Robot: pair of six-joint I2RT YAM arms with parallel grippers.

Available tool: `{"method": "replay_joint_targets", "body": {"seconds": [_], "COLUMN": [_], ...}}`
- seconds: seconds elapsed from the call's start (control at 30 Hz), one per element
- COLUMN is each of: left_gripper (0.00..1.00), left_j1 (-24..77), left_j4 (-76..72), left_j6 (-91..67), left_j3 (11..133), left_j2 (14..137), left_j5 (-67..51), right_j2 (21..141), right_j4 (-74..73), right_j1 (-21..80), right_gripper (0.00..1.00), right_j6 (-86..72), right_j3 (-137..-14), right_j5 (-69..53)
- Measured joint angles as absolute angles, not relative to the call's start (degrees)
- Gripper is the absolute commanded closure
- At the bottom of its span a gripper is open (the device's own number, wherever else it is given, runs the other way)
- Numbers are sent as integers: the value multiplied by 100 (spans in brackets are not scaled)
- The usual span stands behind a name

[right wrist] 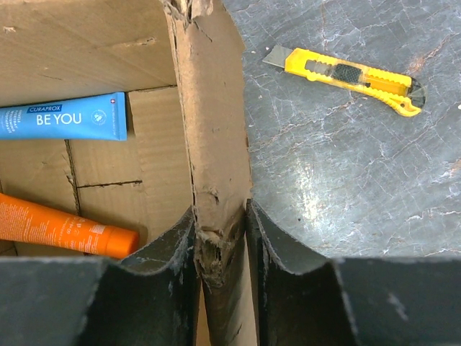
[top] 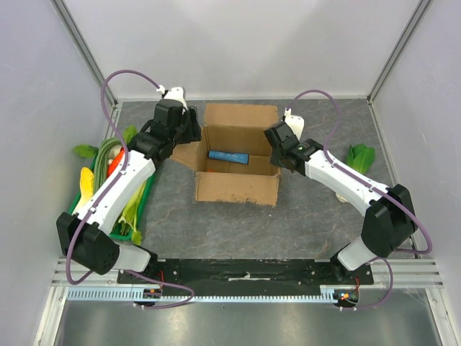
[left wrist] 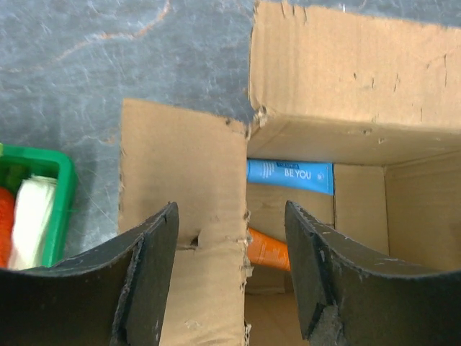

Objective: Unpack the express box

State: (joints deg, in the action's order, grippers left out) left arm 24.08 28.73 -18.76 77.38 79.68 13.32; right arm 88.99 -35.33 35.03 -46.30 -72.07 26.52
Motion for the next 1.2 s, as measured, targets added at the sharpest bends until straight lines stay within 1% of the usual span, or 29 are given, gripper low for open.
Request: {"method": "replay_joint_targets", "body": {"seconds": [0.27,0.53,0.63,0.7,0.73,0.83,0.87,0.9,0.93,0.97,1.0,1.03,1.1,1.2], "left_gripper": [32,31,33,37,47,61,69,71,77,79,82,91,98,98], "left_j1": [2405,2390,2386,2386,2386,2375,2364,2351,2340,2340,2351,2355,2359,2359], "left_j4": [2860,2947,3057,3085,3107,3153,3168,3177,3205,3221,3245,3262,3299,3326], "left_j6": [-1994,-2051,-2110,-2150,-2171,-2204,-2204,-2204,-2206,-2206,-2202,-2193,-2145,-1994], "left_j3": [7181,6912,6875,6877,6879,6882,6884,6888,6917,6960,6993,7017,7087,7131], "left_j2": [7854,7634,7706,7815,7929,8125,8189,8235,8270,8291,8315,8333,8383,8407], "left_j5": [882,550,432,399,388,399,419,438,432,432,434,434,438,434], "right_j2": [8899,8895,8884,8868,8858,8796,8764,8722,8667,8595,8514,8442,8252,7996], "right_j4": [-3538,-3651,-3704,-3719,-3728,-3774,-3791,-3815,-3835,-3846,-3852,-3863,-3868,-3857], "right_j1": [3496,3459,3452,3450,3450,3448,3448,3450,3448,3450,3450,3450,3450,3448], "right_gripper": [63,57,54,53,52,48,45,43,41,36,34,32,27,26], "right_j6": [-4543,-4493,-4438,-4403,-4392,-4346,-4329,-4300,-4281,-4239,-4185,-4130,-3948,-3505], "right_j3": [-7216,-7332,-7428,-7487,-7518,-7603,-7640,-7673,-7703,-7732,-7754,-7780,-7850,-7979], "right_j5": [2624,2532,2491,2429,2403,2359,2359,2364,2373,2397,2410,2414,2414,2279]}}
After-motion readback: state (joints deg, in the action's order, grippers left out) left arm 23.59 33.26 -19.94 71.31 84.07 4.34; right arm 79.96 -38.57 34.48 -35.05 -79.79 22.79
